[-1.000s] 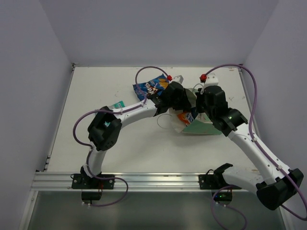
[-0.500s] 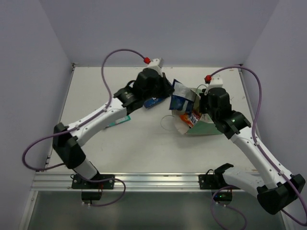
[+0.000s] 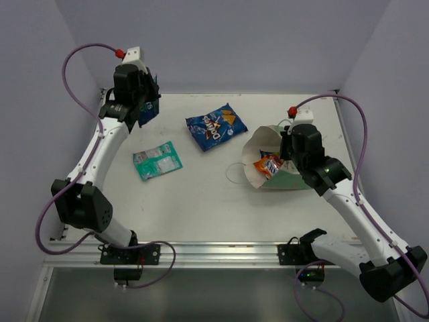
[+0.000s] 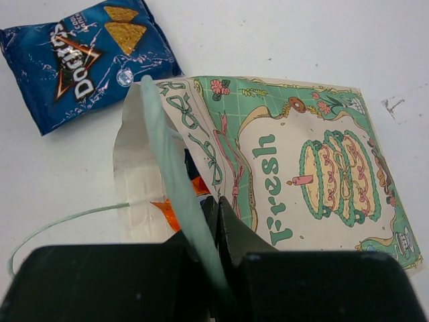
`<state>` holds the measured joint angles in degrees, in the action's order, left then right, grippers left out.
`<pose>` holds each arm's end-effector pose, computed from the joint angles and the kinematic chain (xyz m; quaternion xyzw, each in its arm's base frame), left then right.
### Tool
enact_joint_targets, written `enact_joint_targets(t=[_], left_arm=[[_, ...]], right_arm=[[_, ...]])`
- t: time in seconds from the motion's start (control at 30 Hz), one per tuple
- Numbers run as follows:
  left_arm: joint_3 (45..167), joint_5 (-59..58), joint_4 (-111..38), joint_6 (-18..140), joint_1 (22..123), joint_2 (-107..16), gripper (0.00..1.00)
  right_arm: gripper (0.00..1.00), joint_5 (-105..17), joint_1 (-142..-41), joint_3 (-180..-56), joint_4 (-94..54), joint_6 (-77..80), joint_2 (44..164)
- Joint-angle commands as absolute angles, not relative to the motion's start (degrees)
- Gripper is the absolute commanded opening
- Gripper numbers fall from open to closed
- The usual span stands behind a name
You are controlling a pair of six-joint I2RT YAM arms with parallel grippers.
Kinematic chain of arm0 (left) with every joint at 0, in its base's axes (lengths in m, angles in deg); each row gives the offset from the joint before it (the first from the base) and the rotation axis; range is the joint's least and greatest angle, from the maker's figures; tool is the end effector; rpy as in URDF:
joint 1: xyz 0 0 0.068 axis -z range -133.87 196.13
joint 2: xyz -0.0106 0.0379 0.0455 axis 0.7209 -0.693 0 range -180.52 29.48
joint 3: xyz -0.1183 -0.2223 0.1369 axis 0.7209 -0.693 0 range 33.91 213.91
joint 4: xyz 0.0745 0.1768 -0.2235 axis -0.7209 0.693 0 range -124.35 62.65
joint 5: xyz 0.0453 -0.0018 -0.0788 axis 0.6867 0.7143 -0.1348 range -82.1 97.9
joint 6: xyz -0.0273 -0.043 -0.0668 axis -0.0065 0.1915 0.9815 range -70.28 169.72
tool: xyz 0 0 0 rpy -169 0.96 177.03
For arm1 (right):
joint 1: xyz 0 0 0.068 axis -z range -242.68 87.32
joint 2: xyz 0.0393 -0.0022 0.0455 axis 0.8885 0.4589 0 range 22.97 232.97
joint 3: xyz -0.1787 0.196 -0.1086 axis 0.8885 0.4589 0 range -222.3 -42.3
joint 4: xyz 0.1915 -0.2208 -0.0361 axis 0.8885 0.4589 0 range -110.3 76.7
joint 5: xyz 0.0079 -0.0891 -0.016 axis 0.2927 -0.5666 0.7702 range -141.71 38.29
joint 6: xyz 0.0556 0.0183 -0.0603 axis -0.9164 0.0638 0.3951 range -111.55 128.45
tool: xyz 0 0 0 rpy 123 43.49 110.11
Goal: Take the snacks out of the paper bag
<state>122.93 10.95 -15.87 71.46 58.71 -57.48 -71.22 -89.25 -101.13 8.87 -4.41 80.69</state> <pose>0.4151 -0.0886 0.4197 -0.0798 0.7968 -0.1561 0.5783 0.2584 0.1018 0.3466 -0.0143 0.8494 0.0344 0.5264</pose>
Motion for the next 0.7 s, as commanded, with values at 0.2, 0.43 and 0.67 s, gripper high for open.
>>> enact_joint_targets(t=[0.2,0.43,0.67], left_arm=[[110.0,2.2,-29.5,72.1,43.8,-71.2,0.23],[108.3,-3.2,-23.4,74.3,45.7,-61.9,1.0],[105.5,-4.8,-21.9,68.9,68.5,-50.7,0.99]], right_arm=[[0.0,-70.0,-88.9,-101.6,8.8,-5.7,80.6],[0.0,-69.1,-88.9,-103.6,9.5,-5.2,81.5],[0.0,-65.4,-88.8,-105.5,10.1,-0.3,81.3]])
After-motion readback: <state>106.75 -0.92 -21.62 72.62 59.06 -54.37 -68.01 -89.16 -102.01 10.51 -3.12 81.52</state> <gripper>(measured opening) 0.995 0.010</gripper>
